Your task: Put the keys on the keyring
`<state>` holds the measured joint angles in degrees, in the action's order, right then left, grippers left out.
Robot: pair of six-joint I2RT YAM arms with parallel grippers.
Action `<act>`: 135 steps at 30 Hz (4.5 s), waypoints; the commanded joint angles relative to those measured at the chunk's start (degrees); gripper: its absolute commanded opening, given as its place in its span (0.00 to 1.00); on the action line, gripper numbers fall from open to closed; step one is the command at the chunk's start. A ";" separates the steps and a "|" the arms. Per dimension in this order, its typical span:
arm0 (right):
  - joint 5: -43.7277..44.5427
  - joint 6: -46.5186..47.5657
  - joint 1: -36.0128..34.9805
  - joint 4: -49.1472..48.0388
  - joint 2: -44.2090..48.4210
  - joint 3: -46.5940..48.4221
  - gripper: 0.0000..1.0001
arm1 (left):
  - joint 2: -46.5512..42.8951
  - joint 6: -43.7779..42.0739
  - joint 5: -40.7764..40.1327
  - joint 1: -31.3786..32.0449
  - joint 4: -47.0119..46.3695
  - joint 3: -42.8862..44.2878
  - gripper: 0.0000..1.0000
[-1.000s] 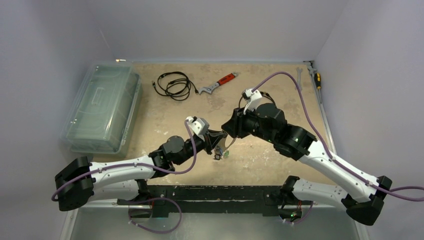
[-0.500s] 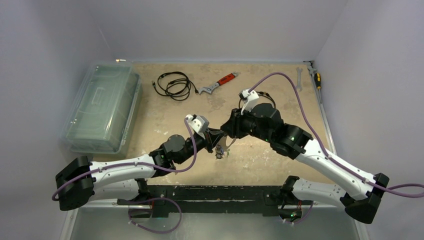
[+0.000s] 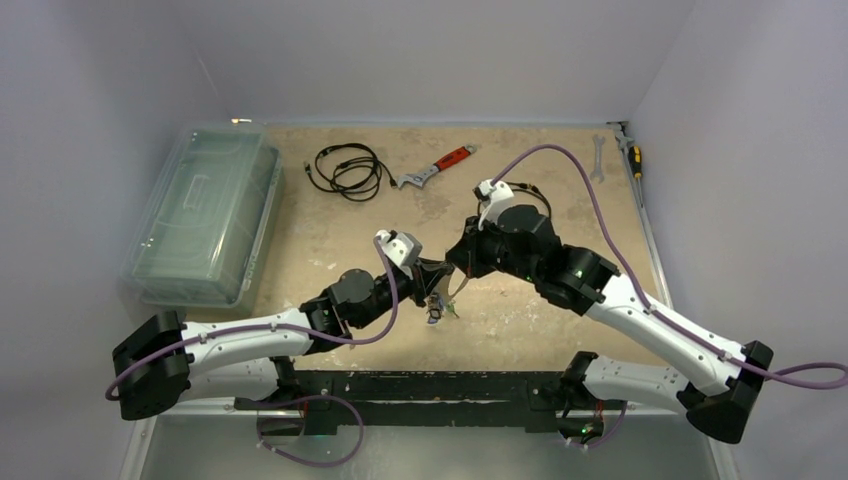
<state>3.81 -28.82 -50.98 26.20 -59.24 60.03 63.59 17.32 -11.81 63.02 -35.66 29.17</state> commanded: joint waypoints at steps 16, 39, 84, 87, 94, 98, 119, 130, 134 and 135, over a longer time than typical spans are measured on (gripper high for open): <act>-8.89 3.12 -0.21 18.52 -8.78 15.20 0.00 | -3.28 -20.83 3.15 -0.27 -0.67 1.73 0.00; -21.66 5.97 5.54 30.12 -15.11 24.17 0.00 | -6.41 -38.59 9.04 -0.27 4.08 1.03 0.00; -29.23 7.56 8.45 34.57 -23.69 20.80 0.00 | -2.88 -68.26 7.79 5.44 -6.37 -2.71 0.00; -27.19 7.81 8.47 35.25 -23.83 22.79 0.00 | -3.26 -67.55 8.29 5.44 -6.48 -2.76 0.00; -22.31 7.51 8.69 34.95 -22.89 27.54 0.00 | -2.57 -62.77 6.59 5.44 -0.43 -0.81 0.00; -21.72 7.89 8.61 33.15 -21.03 27.65 0.03 | -2.54 -55.65 5.72 5.44 4.26 1.41 0.00; -21.31 5.70 8.55 23.27 -13.75 21.74 0.00 | -1.44 -39.12 0.31 5.44 15.24 6.96 0.76; -20.34 4.07 8.62 21.16 -13.18 21.91 0.00 | -7.60 -33.53 1.88 5.44 21.17 5.61 0.66; -20.75 3.43 8.62 20.53 -13.35 22.02 0.00 | -8.25 -31.35 2.05 5.44 14.63 2.80 0.58; -20.77 3.30 8.62 20.36 -13.35 21.96 0.00 | -7.78 -31.04 1.99 5.44 12.92 2.40 0.57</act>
<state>-16.99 -24.34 -42.33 50.61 -73.73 81.30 56.18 -17.45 -10.59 68.07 -15.46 33.58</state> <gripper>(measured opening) 0.005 0.593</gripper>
